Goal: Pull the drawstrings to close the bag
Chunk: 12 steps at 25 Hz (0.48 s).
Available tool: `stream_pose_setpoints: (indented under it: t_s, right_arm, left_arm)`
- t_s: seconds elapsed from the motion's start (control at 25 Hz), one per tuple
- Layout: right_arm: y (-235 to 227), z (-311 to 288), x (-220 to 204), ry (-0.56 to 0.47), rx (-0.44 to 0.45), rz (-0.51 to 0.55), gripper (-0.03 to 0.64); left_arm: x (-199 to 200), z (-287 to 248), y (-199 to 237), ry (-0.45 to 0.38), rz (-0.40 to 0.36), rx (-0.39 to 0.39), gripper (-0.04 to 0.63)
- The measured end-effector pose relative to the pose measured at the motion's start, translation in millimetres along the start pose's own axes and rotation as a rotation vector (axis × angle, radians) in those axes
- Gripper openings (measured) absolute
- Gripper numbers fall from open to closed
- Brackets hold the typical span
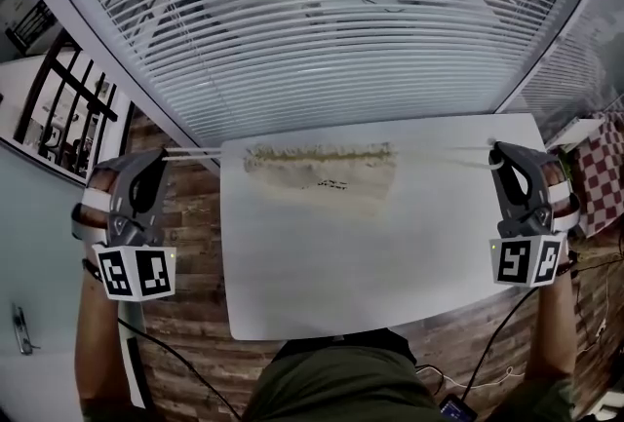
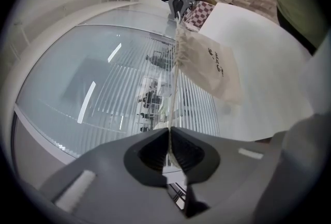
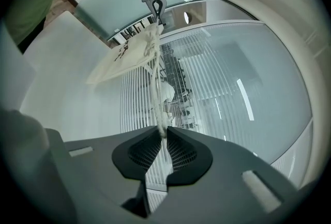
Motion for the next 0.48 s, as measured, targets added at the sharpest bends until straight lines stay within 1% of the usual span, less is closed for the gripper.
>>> stream_pose_setpoints:
  t_s: [0.36,0.48]
  right_arm:
    - [-14,6,-8,0.046,-0.043,-0.038,0.044]
    - [-19,6,-7,0.055,-0.062,-0.058,0.043]
  left_arm:
    - [-17,15,14,0.029,0.029,0.031,0.015]
    - [-22,19,18,0.035,0.050,0.037,0.014]
Point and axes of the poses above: the fingertips, and each gripper's own axes: z backward along the fingers, y to its left, x out of its top, the point moved 10 cm from there along z, backward along the fingers, and after that the axes turned 2 degrees about y, right-handed, at the moved point
